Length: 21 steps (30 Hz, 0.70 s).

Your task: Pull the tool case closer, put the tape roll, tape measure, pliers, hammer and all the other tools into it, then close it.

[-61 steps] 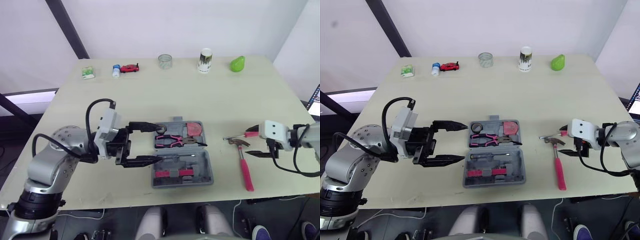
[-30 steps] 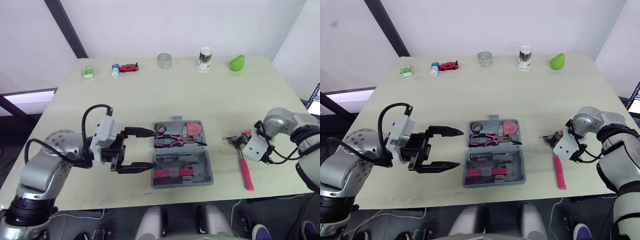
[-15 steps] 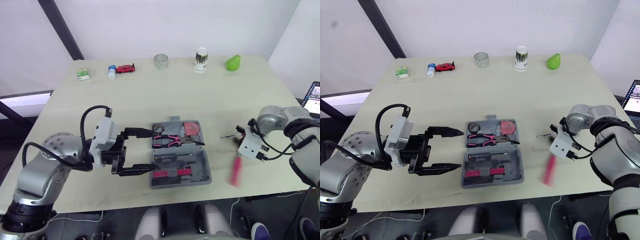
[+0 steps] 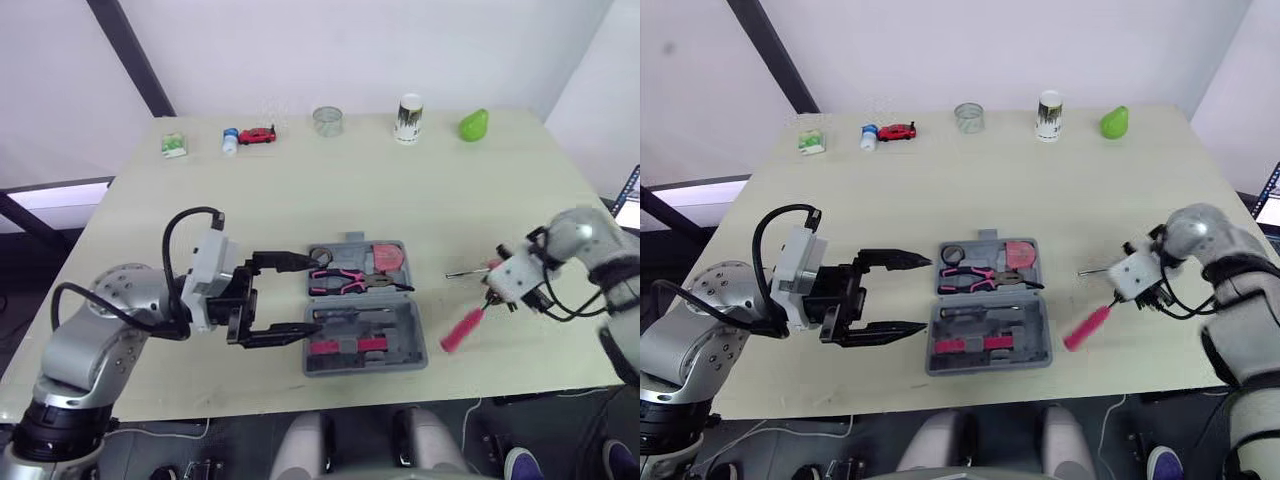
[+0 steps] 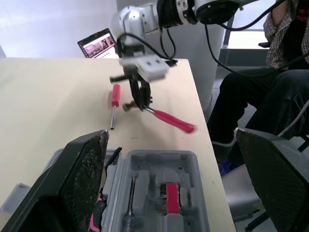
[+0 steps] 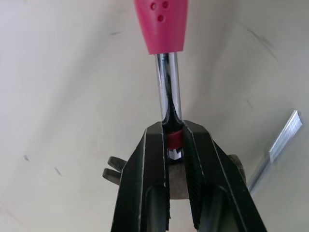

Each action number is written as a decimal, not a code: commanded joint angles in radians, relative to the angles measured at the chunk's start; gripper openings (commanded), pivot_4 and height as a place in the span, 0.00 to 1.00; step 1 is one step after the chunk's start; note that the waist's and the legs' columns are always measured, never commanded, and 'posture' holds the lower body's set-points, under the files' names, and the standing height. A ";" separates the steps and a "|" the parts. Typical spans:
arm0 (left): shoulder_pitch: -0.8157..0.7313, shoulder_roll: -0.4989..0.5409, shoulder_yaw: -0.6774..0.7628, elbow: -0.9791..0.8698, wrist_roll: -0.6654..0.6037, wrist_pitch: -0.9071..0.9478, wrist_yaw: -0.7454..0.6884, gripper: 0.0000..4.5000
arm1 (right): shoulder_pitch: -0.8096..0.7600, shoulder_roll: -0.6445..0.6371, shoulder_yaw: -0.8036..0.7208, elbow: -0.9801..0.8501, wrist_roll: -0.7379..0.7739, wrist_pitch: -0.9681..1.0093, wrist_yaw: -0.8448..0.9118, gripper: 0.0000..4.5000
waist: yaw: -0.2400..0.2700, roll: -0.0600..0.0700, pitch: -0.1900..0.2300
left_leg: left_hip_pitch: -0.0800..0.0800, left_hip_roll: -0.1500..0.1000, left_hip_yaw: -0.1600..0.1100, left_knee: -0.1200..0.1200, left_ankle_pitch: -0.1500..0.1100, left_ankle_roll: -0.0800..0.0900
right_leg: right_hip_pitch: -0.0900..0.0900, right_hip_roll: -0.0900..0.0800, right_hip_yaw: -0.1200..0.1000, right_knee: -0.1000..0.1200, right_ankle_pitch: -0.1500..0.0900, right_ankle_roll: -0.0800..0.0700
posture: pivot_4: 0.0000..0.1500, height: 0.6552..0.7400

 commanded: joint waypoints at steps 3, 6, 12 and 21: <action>-0.020 -0.007 -0.002 0.001 -0.010 -0.011 -0.013 1.00 | 0.310 -0.174 -0.203 -0.616 0.173 0.712 -0.073 0.01 | 0.014 0.002 0.001 | 0.000 0.000 0.000 0.000 -0.002 0.004 | 0.000 0.000 0.000 0.001 0.000 0.000 | 1.00 1.00; -0.045 -0.017 -0.022 0.021 -0.005 -0.013 -0.023 1.00 | 0.466 -0.161 -0.336 -0.923 0.172 1.202 -0.300 0.01 | 0.031 0.003 0.001 | -0.002 0.000 -0.002 0.001 -0.003 0.004 | 0.000 0.001 -0.002 0.000 0.000 0.000 | 1.00 1.00; -0.096 -0.031 -0.054 0.065 0.006 -0.019 -0.056 1.00 | 0.579 -0.014 -0.519 -1.206 0.183 1.790 -0.595 0.01 | 0.032 0.003 0.001 | -0.001 -0.003 0.000 0.002 -0.003 0.004 | 0.000 0.002 0.000 0.000 0.000 0.000 | 1.00 1.00; -0.129 -0.043 -0.079 0.106 0.019 -0.029 -0.092 1.00 | 0.671 0.232 -0.740 -1.439 0.258 2.151 -0.802 0.01 | 0.033 0.003 0.001 | -0.003 -0.004 -0.001 0.001 -0.003 0.005 | -0.001 0.002 -0.001 0.000 0.000 0.001 | 1.00 1.00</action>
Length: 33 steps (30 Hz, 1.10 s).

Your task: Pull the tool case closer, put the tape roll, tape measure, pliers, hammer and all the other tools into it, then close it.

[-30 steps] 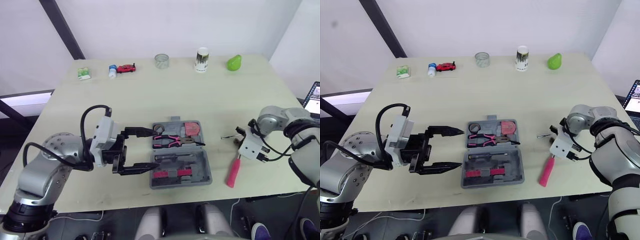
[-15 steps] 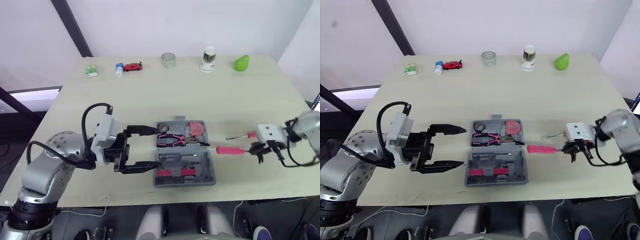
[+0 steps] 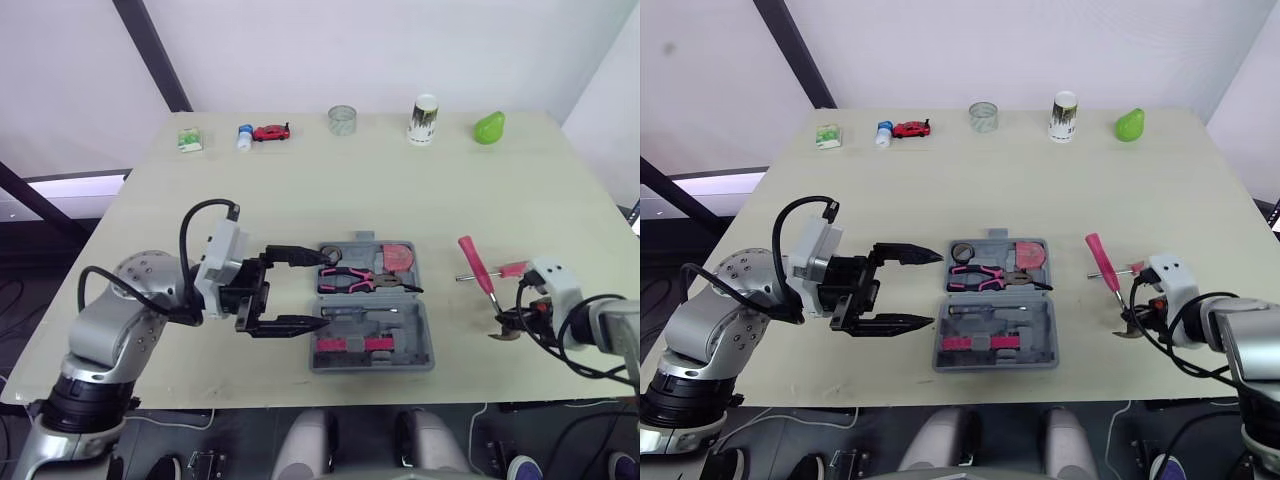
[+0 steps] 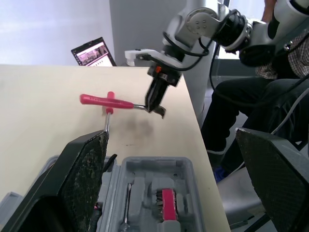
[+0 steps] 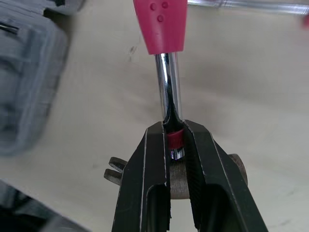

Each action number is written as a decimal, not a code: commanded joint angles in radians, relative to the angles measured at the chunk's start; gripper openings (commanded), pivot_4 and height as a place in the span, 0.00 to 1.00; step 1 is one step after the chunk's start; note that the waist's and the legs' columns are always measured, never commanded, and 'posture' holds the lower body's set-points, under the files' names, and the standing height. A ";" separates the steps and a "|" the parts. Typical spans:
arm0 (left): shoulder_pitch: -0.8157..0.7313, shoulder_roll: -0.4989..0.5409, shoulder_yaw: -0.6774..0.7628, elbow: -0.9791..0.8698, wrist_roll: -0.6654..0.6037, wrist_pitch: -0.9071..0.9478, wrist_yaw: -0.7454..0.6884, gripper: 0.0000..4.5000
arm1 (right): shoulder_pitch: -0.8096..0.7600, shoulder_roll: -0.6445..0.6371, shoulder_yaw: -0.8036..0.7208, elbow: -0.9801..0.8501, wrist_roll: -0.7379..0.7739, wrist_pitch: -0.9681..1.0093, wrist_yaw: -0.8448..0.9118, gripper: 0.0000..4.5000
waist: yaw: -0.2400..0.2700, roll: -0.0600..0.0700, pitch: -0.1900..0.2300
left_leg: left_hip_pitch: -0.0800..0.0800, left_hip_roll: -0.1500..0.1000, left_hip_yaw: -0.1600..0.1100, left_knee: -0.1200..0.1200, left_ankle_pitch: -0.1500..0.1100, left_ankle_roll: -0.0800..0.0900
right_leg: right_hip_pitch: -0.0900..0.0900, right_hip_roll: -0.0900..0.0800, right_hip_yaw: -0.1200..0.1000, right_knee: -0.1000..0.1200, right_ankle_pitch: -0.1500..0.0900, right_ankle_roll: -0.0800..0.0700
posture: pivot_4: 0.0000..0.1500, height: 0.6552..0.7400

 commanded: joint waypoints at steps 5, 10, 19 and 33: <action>-0.029 -0.012 -0.009 0.003 0.006 -0.014 -0.022 1.00 | 0.048 0.114 -0.110 -0.080 0.023 0.028 -0.206 0.01 | -0.002 -0.001 0.000 | 0.000 0.000 0.000 0.000 0.000 0.000 | 0.000 0.000 0.000 0.000 0.000 0.000 | 1.00 1.00; -0.026 -0.010 -0.008 0.000 0.007 -0.015 -0.022 1.00 | 0.086 0.141 -0.058 -0.115 0.085 0.028 -0.274 0.01 | -0.004 -0.001 0.000 | 0.000 0.000 -0.001 0.000 0.000 0.000 | 0.000 0.001 0.000 0.000 0.000 0.000 | 1.00 1.00; -0.006 -0.010 -0.001 -0.017 0.004 -0.015 -0.009 1.00 | 0.039 0.224 0.046 -0.037 0.134 0.028 -0.446 0.01 | -0.026 -0.002 0.000 | 0.001 0.001 -0.001 0.000 0.000 0.000 | 0.000 0.001 0.000 0.000 0.000 0.000 | 1.00 1.00; -0.001 -0.007 0.002 -0.022 0.004 -0.017 -0.008 1.00 | 0.021 0.231 0.118 -0.064 0.219 0.028 -0.500 0.82 | -0.030 -0.007 -0.003 | 0.002 0.003 -0.001 0.000 0.000 0.000 | 0.000 0.004 0.001 0.000 0.000 0.000 | 1.00 1.00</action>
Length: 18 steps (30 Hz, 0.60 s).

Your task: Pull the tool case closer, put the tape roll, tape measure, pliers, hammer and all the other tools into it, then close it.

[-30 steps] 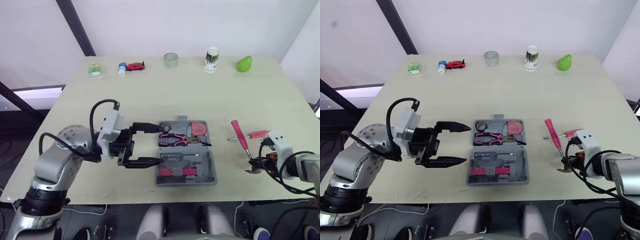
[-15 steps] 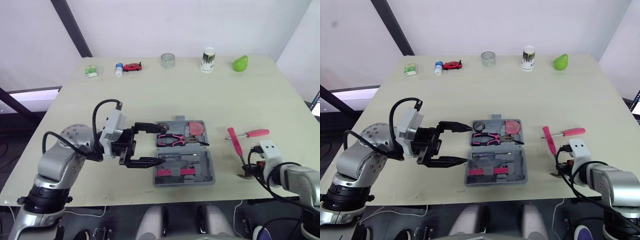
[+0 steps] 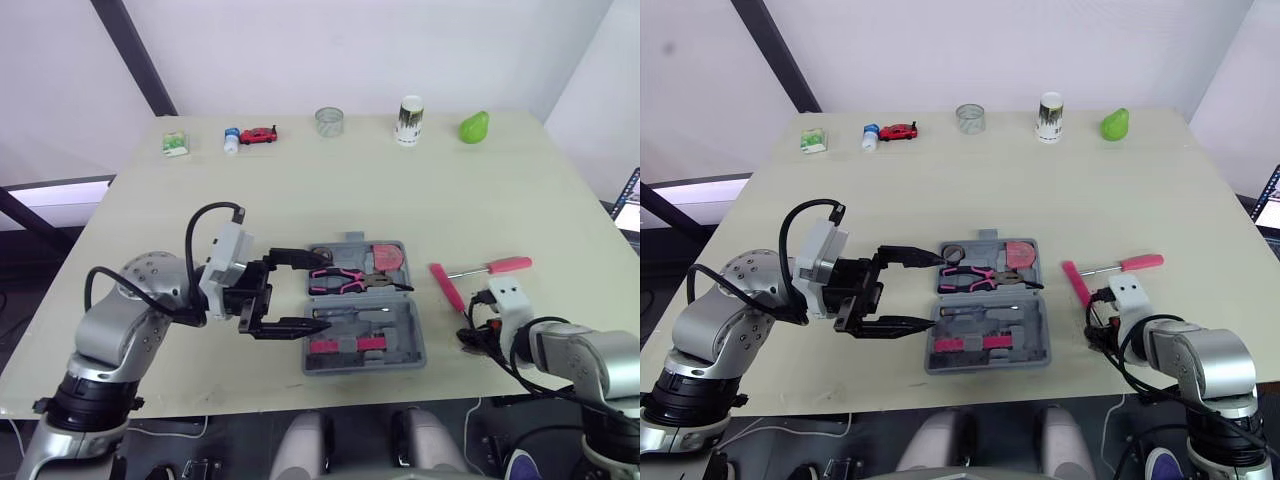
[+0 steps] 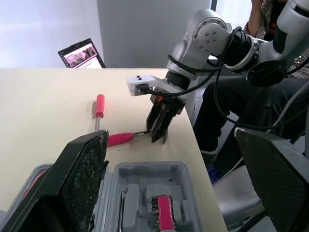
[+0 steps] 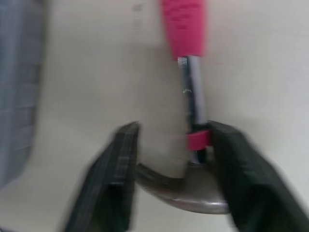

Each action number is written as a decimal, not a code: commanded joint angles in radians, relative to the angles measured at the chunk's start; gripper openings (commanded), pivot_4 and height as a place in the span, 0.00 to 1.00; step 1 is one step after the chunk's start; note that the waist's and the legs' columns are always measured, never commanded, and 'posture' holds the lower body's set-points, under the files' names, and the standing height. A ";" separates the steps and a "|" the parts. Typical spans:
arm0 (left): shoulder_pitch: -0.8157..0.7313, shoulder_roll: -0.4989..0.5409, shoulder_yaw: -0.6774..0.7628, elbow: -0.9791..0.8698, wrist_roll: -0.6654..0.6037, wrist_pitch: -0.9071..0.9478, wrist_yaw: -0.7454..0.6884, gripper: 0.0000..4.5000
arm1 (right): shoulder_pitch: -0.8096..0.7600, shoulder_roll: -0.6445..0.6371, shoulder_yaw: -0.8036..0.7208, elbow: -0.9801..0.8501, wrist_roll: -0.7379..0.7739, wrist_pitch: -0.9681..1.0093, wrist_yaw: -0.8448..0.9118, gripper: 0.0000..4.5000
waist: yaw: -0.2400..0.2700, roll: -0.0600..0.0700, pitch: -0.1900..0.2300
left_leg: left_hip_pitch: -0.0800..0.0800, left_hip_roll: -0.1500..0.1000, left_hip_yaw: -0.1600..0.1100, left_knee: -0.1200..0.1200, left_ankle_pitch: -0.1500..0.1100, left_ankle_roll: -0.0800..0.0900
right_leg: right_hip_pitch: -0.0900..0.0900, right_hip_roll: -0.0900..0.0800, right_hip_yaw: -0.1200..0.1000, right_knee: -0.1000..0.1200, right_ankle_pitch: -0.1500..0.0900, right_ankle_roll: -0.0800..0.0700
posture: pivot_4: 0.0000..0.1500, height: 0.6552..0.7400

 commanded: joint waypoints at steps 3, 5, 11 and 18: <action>0.000 0.004 0.023 -0.024 -0.007 -0.014 -0.002 1.00 | 0.009 -0.016 -0.005 -0.044 0.032 0.001 0.005 0.99 | 0.002 0.000 0.000 | 0.000 0.000 0.000 0.000 0.000 0.000 | 0.000 0.000 0.000 0.000 0.000 0.000 | 1.00 1.00; 0.001 0.005 0.023 -0.025 -0.007 -0.013 -0.002 1.00 | 0.021 -0.042 -0.004 -0.059 0.041 -0.041 0.023 0.99 | 0.003 0.000 0.000 | 0.000 0.000 0.000 0.000 0.000 0.000 | 0.000 0.000 0.000 0.000 0.000 0.000 | 1.00 1.00; 0.005 0.006 0.028 -0.027 -0.010 -0.012 0.000 1.00 | 0.143 -0.140 0.034 -0.074 0.008 -0.375 0.080 0.99 | 0.006 0.000 0.000 | -0.001 0.000 0.000 0.000 0.000 0.000 | 0.000 0.000 0.000 -0.001 0.000 0.000 | 1.00 1.00; -0.002 0.002 0.023 -0.026 -0.011 -0.009 0.003 1.00 | 0.282 -0.051 -0.032 0.045 -0.012 -0.776 0.108 0.99 | 0.004 0.000 0.000 | 0.000 0.000 0.000 0.000 0.000 0.000 | 0.000 0.000 0.000 -0.001 0.000 0.000 | 1.00 1.00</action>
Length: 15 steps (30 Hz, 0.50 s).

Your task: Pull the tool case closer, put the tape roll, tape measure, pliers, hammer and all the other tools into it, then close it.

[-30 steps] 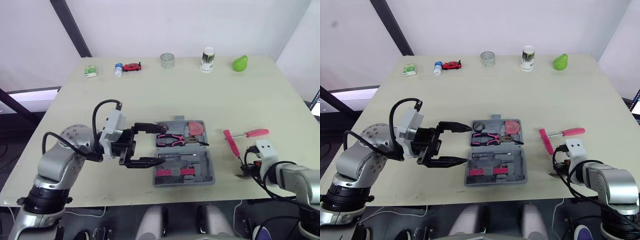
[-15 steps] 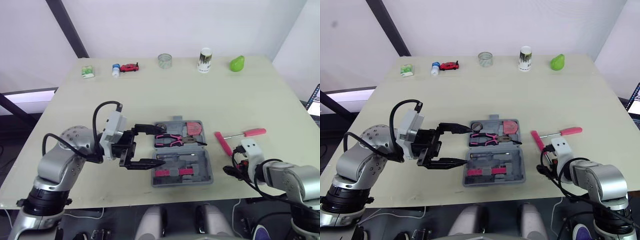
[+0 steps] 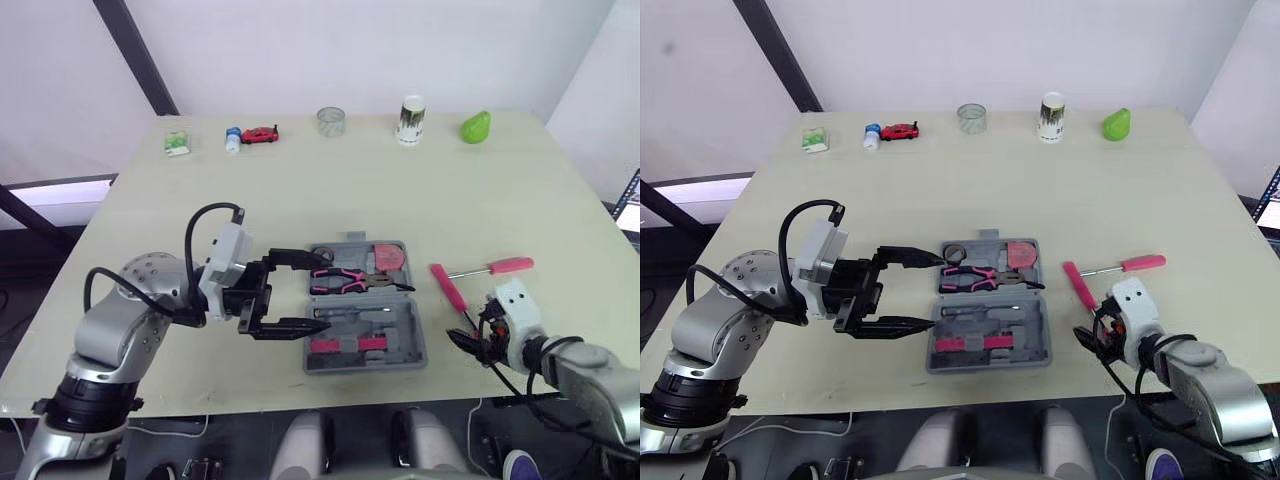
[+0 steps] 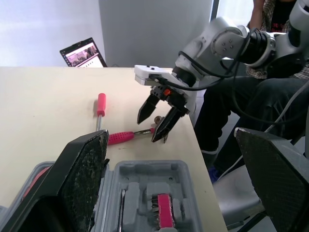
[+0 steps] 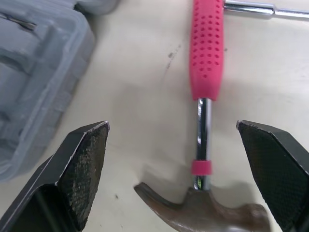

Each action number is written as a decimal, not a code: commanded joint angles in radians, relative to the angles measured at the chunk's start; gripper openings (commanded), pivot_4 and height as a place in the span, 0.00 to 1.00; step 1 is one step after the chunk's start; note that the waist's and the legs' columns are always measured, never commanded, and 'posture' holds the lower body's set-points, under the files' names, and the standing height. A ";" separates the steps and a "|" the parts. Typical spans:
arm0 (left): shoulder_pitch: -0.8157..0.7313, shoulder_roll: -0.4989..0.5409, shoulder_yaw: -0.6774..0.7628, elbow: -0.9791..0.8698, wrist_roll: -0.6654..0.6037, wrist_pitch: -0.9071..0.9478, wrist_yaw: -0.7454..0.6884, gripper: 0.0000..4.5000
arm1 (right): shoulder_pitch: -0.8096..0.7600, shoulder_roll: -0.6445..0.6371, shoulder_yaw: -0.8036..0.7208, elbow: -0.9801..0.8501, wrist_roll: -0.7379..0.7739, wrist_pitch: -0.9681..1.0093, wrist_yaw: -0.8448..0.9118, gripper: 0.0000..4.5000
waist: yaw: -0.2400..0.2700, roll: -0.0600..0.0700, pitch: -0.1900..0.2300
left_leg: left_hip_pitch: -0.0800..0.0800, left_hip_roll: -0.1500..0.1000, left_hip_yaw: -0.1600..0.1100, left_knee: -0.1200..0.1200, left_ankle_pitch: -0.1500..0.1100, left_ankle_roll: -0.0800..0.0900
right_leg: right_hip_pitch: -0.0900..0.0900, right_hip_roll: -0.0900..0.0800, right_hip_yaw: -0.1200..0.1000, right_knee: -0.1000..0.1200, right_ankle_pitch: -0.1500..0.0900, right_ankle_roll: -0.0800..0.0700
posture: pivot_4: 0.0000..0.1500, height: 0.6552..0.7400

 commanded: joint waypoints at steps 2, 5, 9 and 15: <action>-0.008 0.002 0.021 -0.023 -0.012 -0.008 -0.001 1.00 | 0.048 0.038 -0.048 0.064 -0.005 -0.233 0.030 0.99 | 0.001 0.000 0.000 | 0.000 0.000 0.001 0.000 0.000 0.000 | 0.000 0.000 0.001 0.000 0.000 0.000 | 1.00 1.00; -0.015 0.002 0.019 -0.024 -0.019 -0.005 -0.007 1.00 | 0.069 0.068 -0.062 0.126 -0.005 -0.319 0.031 0.99 | 0.001 0.000 0.000 | 0.000 0.000 0.001 0.000 0.000 0.000 | 0.000 0.000 0.001 0.000 0.000 0.000 | 1.00 1.00; -0.018 0.002 0.017 -0.027 -0.025 -0.001 -0.015 1.00 | 0.092 0.083 -0.045 0.189 -0.031 -0.405 0.025 0.99 | 0.001 0.000 0.000 | 0.000 0.000 0.001 0.000 0.000 0.000 | 0.000 0.000 0.001 0.000 0.000 0.000 | 1.00 1.00; -0.027 0.006 0.022 -0.022 -0.027 0.003 -0.019 1.00 | 0.126 0.105 -0.028 0.233 -0.044 -0.464 0.018 0.94 | 0.001 0.000 0.000 | 0.000 0.000 0.001 0.000 0.000 0.000 | 0.000 0.000 0.001 0.000 0.000 0.000 | 1.00 1.00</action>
